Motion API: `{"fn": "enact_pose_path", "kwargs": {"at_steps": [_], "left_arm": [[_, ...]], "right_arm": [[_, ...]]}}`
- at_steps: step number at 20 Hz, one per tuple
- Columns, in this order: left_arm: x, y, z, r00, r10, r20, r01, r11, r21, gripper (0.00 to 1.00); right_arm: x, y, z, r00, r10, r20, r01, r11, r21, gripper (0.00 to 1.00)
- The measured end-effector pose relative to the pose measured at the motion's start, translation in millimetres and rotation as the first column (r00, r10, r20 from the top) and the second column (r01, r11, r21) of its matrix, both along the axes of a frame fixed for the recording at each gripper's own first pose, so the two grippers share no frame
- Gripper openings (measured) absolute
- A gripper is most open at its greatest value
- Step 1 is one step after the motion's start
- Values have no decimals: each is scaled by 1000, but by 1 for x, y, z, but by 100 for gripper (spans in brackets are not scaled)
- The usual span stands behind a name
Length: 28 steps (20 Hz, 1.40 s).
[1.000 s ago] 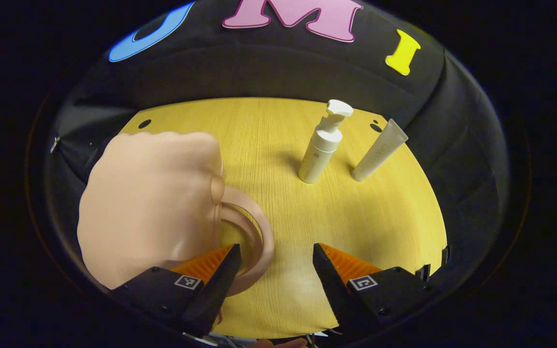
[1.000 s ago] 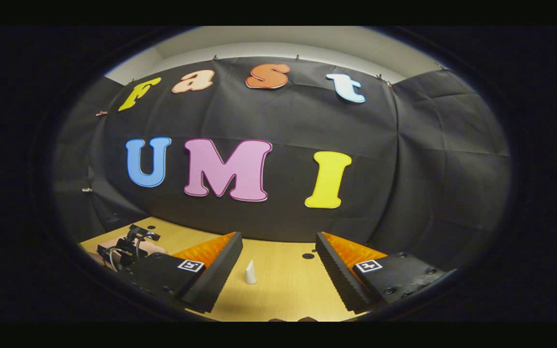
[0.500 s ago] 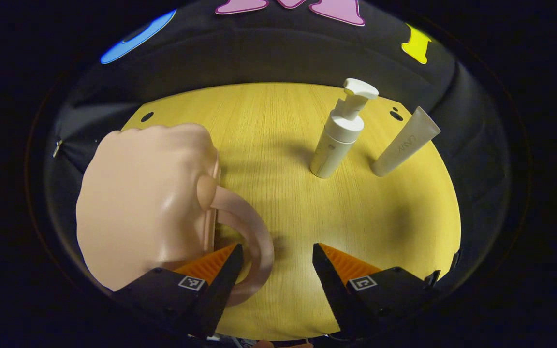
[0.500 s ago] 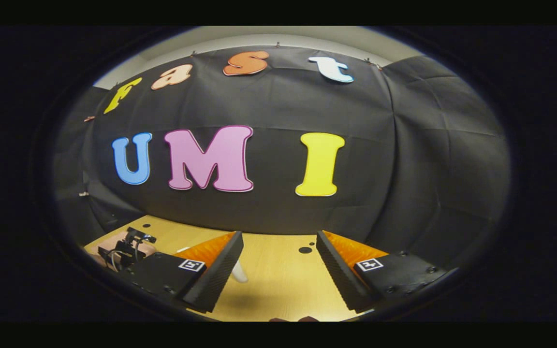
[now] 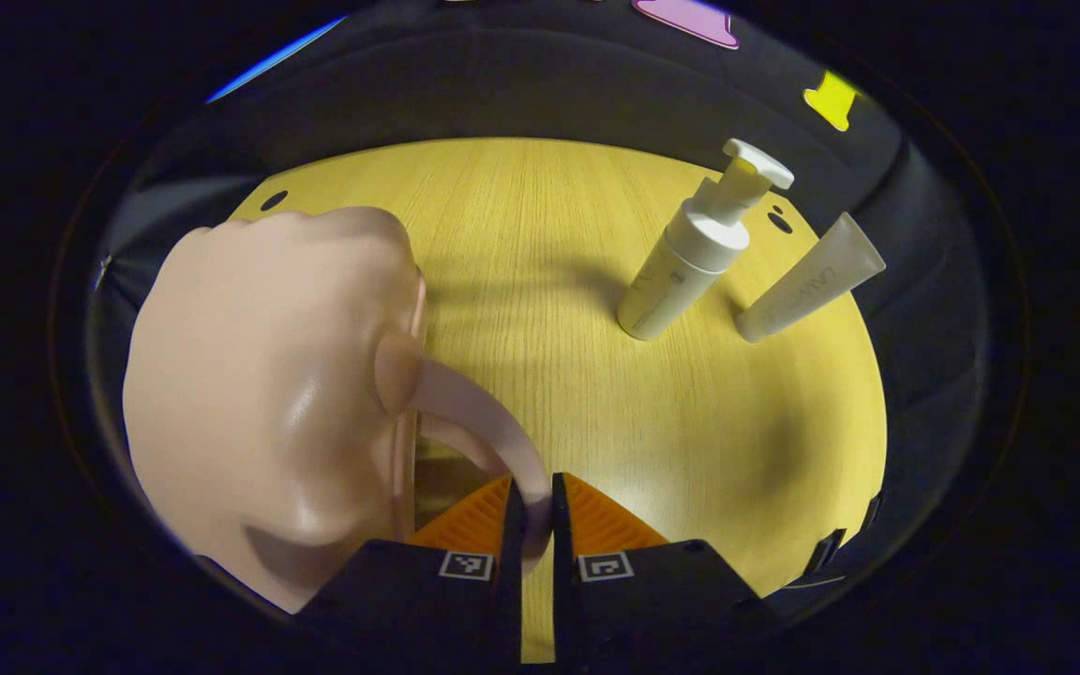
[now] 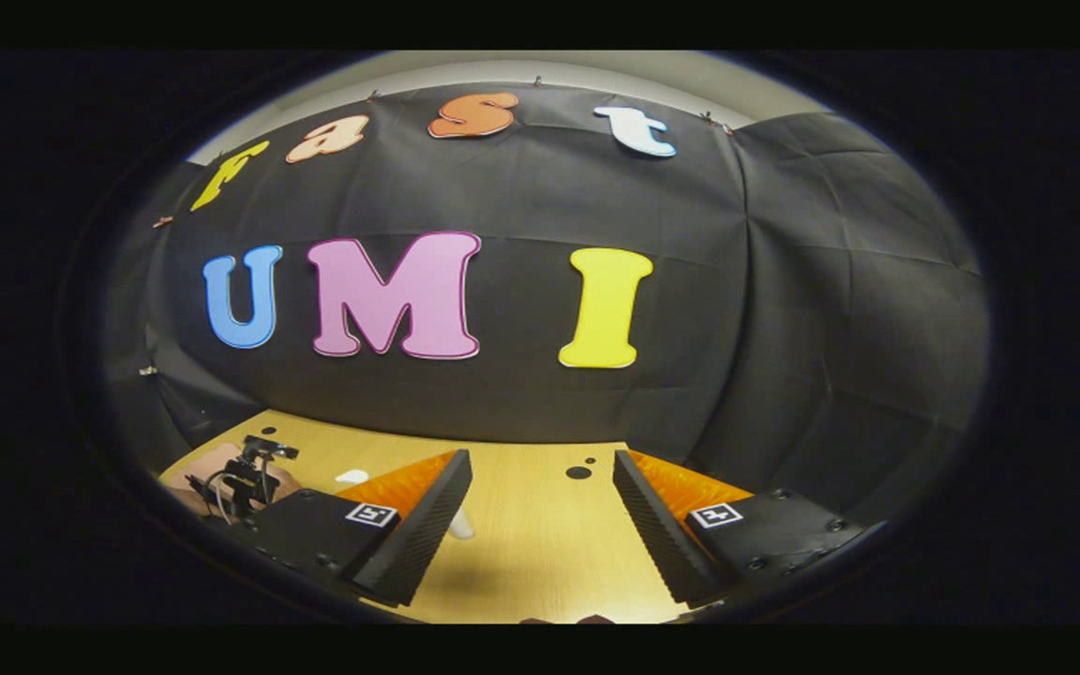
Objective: First open the suitcase, pack the skin care products into it, and then close the suitcase.
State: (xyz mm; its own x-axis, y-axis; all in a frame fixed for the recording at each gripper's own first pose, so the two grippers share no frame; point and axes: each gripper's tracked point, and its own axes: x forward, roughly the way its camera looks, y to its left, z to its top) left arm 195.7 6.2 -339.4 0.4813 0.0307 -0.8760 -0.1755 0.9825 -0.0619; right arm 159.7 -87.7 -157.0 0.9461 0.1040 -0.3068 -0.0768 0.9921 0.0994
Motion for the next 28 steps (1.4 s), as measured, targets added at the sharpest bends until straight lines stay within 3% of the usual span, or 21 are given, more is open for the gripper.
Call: {"fn": "enact_pose_path", "kwargs": {"at_steps": [6,12,16,19,22,24,25,26,27,28], "left_arm": [[-4,2,34,998,-41,56,43,998,-39,11],[-27,20,125,984,-112,141,111,994,16,10],[-53,55,188,981,-74,178,86,995,-56,9],[-68,106,236,974,-52,221,59,998,-29,10],[-86,170,269,976,-7,219,-2,999,42,9],[-96,220,284,976,1,218,-36,987,156,9],[-102,244,289,977,10,212,-56,975,214,5],[-107,270,294,979,18,202,-73,961,267,10],[-113,295,298,980,28,195,-91,942,323,10],[-116,323,300,982,37,188,-108,917,385,10]], "right_arm": [[0,10,4,1000,-17,5,17,1000,-6,97],[0,38,6,1000,-4,10,4,1000,9,97],[1,65,20,999,14,38,-15,999,29,97],[1,87,29,997,39,60,-41,999,31,97],[0,113,36,995,64,72,-68,997,47,97],[-2,128,43,993,79,86,-83,995,46,97],[-4,133,46,992,84,95,-88,995,40,97],[-5,139,48,991,89,102,-93,995,33,97],[-7,144,49,990,91,106,-95,995,28,94],[-9,148,51,990,93,107,-96,995,25,97]]}}
